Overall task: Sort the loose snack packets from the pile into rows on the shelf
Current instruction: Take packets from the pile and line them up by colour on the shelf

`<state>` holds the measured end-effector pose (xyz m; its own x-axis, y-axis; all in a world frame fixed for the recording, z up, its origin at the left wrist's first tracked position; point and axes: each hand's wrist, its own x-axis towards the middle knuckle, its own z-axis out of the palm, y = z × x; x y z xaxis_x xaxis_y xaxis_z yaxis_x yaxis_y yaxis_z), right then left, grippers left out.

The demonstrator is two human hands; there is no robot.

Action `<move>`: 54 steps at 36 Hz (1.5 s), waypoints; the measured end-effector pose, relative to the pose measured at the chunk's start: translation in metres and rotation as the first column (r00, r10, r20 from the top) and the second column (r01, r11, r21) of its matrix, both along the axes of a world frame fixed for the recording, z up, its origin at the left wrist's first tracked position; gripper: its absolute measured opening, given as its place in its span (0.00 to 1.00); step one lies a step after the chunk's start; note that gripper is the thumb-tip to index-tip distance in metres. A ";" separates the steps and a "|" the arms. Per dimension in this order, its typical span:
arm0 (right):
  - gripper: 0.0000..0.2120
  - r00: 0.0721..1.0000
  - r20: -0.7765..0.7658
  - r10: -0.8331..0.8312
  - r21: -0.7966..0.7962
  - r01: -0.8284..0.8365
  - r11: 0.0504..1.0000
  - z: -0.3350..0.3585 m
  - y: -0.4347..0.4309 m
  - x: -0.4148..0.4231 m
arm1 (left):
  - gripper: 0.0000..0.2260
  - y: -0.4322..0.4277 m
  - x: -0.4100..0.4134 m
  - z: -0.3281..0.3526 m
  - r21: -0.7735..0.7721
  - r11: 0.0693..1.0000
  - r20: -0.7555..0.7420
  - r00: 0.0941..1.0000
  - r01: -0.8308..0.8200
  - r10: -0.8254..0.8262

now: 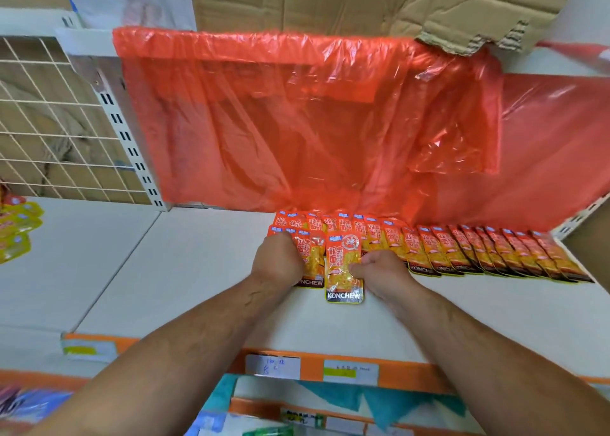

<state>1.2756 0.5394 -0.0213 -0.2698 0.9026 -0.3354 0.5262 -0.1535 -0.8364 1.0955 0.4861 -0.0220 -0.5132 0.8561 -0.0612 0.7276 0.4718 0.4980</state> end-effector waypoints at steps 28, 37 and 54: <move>0.21 0.933 0.358 -0.035 0.152 -0.021 0.988 -0.001 0.011 -0.047 | 0.13 -0.009 -0.039 -0.002 0.171 0.971 -0.290 0.951 0.166 -0.112; 0.15 0.864 0.502 -0.048 0.228 -0.079 0.970 0.000 0.006 -0.055 | 0.11 -0.011 -0.047 -0.005 0.155 0.970 -0.280 0.950 0.187 -0.139; 0.11 0.766 0.638 -0.079 0.378 -0.222 0.899 0.005 0.000 -0.055 | 0.16 -0.018 -0.047 -0.002 0.028 0.975 -0.368 0.909 0.221 -0.196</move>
